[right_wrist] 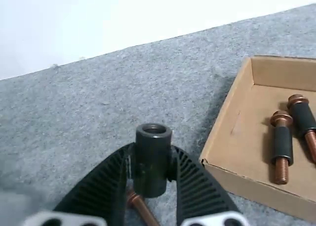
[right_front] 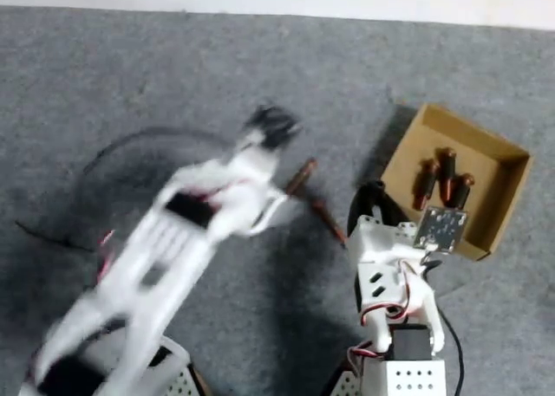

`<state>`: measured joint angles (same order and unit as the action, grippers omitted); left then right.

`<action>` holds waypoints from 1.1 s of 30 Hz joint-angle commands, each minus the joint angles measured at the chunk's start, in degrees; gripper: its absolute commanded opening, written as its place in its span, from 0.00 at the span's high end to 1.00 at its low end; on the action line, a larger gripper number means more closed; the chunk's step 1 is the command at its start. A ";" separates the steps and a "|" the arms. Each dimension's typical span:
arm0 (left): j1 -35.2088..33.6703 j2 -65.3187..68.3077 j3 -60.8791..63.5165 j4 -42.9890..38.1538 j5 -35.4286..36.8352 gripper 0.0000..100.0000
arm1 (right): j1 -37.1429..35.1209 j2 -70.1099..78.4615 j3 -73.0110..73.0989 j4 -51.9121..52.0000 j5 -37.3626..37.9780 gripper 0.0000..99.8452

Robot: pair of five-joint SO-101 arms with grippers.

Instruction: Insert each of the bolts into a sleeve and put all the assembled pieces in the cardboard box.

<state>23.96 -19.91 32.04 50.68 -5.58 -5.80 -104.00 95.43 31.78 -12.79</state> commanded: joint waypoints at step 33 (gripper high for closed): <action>-1.98 51.56 -40.22 9.76 -0.44 0.74 | 0.66 -1.19 3.12 -2.07 0.70 0.99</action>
<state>22.37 32.04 -6.64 57.27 -5.67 -5.80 -104.00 95.60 31.25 -12.79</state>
